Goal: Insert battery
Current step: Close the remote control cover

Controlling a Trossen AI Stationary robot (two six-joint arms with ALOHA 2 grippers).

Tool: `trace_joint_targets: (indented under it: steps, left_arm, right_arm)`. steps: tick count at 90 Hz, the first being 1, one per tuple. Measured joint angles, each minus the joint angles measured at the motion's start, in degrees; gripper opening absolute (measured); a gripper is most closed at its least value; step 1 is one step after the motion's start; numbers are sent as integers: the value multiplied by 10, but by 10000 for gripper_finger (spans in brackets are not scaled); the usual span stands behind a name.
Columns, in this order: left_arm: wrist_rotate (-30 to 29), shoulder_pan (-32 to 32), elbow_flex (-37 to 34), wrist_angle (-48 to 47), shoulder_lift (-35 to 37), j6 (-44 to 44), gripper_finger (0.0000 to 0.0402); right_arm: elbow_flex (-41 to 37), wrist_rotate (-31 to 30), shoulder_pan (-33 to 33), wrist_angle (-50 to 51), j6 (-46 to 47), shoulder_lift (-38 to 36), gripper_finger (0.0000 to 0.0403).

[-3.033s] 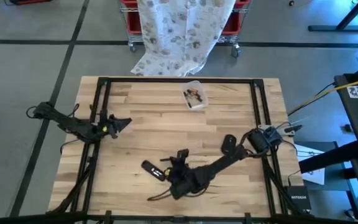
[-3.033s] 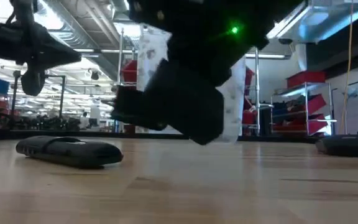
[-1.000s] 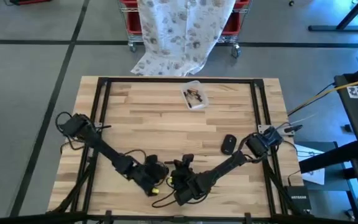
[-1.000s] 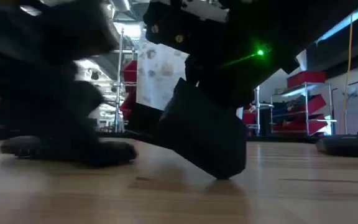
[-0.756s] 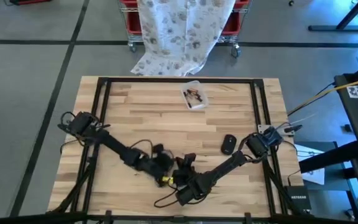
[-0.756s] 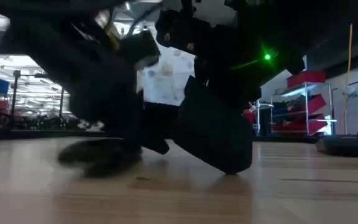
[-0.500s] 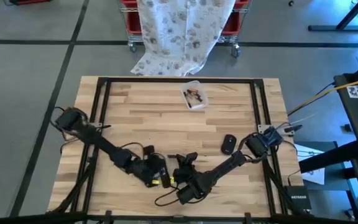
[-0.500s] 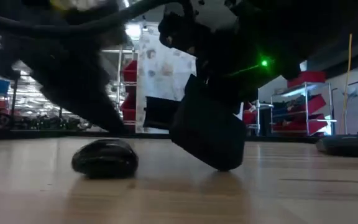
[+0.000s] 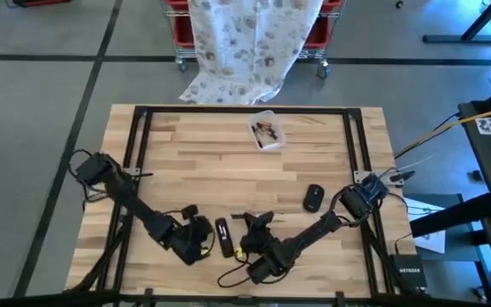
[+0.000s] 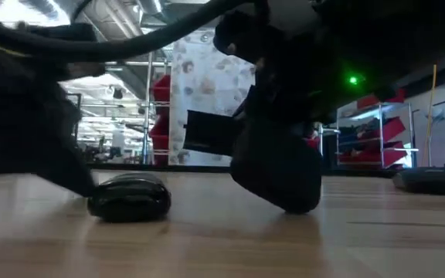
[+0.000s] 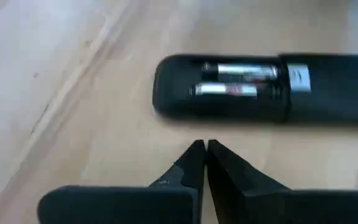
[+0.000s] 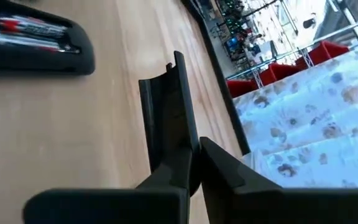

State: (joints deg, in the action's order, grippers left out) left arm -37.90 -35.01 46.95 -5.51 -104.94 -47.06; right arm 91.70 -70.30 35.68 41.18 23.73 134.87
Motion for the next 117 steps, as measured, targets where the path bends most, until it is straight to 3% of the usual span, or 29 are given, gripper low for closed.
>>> trace_joint_targets:
  steps: [11, 20, 38, 54, 68, 75, 94, 102, 117]
  left_arm:
    - [5, 55, -3, 120, -15, 137, 0]
    - [-5, 112, -4, 158, -15, 217, 0]
    - [5, 176, -4, 109, 43, 297, 0]
    - [58, 116, -4, 40, 140, 271, 0]
    - [97, 26, -3, 69, 160, 206, 0]
    - [71, -12, -3, 98, 143, 176, 0]
    - [-105, -42, -4, 129, 84, 97, 0]
    - [-98, -37, -4, 133, 80, 108, 1]
    - [-58, -41, -4, 125, 79, 232, 24]
  right_arm:
    - [0, 12, 1, 4, 1, 0, 3]
    - [0, 18, 1, 8, 14, 0, 3]
    - [0, 23, 2, 23, 51, 0, 3]
    - [-32, -34, 5, -106, -133, -1, 1]
    - [-75, -37, 3, -232, -248, -4, 1]
    - [-88, -42, 10, -265, -276, -5, 1]
    - [-95, -2, 10, -283, -304, -8, 0]
    - [-95, -6, 10, -285, -310, -8, 0]
    - [-95, -7, 11, -287, -310, -8, 0]
